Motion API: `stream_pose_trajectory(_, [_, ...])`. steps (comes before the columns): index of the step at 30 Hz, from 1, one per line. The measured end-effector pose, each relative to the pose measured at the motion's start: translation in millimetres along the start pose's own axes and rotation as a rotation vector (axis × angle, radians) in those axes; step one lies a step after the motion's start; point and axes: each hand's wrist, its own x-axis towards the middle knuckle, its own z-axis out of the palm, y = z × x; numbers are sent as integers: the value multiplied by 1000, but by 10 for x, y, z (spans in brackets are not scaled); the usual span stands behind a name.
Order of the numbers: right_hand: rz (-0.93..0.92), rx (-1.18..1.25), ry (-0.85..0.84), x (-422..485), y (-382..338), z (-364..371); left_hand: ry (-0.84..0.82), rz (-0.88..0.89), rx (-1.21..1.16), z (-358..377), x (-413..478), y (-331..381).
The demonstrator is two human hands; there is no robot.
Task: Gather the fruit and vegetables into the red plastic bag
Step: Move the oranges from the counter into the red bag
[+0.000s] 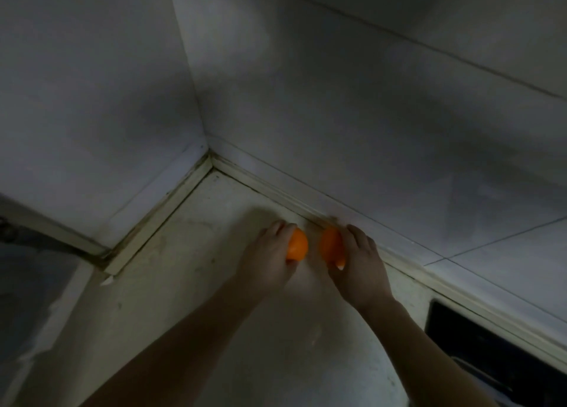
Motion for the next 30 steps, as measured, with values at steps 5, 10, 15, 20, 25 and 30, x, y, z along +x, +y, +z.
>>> stream_pose_trajectory(5, [-16,-10,67,-278,-144,-230,84,10,-40,-222,-280,110])
stream_pose_trajectory(10, [-16,36,141,-727,-361,-522,148,51,-51,-487,-700,250])
stream_pose_trajectory(15, [-27,63,225,-1307,-655,-777,202,78,-107,-795,-1269,385])
stream_pose_trajectory(20, [1,95,307,-1952,-957,-1027,276,123,-153,-1095,-1910,471])
stream_pose_trajectory(25, [45,123,410,-2722,-1202,-1195,314,166,-207,-1282,-2574,552])
stream_pose_trajectory(30, [80,115,484,-3516,-1378,-1220,309,220,-271,-1317,-3245,624])
